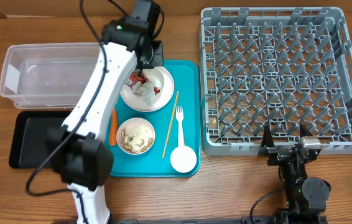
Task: Sort waste into correct bins and load items into the dishwasher
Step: 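Carry the tissue left and release it into the clear plastic bin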
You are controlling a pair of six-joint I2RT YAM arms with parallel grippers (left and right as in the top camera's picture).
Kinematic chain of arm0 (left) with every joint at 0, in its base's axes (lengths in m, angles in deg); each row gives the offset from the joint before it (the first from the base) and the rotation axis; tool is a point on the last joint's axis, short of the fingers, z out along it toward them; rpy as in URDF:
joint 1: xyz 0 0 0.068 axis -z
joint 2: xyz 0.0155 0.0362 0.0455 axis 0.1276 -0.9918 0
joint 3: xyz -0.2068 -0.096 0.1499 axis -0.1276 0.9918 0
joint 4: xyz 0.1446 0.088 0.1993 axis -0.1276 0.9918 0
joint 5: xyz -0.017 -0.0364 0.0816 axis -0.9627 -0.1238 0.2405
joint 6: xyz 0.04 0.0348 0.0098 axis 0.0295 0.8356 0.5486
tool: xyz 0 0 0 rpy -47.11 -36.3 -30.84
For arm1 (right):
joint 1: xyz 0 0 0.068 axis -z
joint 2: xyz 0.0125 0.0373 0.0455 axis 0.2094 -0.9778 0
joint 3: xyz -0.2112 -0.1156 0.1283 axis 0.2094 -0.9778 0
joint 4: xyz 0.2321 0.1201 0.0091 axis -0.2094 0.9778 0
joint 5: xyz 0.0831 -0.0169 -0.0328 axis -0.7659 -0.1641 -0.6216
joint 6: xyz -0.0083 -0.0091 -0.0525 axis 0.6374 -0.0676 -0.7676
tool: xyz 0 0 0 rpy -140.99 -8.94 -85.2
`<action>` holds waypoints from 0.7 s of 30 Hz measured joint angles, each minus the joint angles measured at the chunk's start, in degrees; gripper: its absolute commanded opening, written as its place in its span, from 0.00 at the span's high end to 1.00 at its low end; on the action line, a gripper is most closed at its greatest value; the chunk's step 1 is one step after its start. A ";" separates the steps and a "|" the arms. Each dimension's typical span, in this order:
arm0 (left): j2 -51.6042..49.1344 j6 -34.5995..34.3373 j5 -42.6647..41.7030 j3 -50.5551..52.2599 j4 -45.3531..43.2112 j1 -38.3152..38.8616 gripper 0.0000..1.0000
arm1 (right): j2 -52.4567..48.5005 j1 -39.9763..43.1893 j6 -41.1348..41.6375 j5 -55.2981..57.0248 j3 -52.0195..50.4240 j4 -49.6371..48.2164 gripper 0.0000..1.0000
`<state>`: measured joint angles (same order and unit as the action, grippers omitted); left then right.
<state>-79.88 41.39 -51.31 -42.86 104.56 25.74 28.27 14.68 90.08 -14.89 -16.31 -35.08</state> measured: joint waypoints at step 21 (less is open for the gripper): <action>9.35 -0.79 13.14 0.61 12.09 -21.44 0.96 | 0.00 0.00 -0.02 0.00 0.00 0.00 0.00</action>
<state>-70.53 40.60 -38.18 -42.25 116.65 4.30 28.27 14.68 90.06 -14.89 -16.31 -35.08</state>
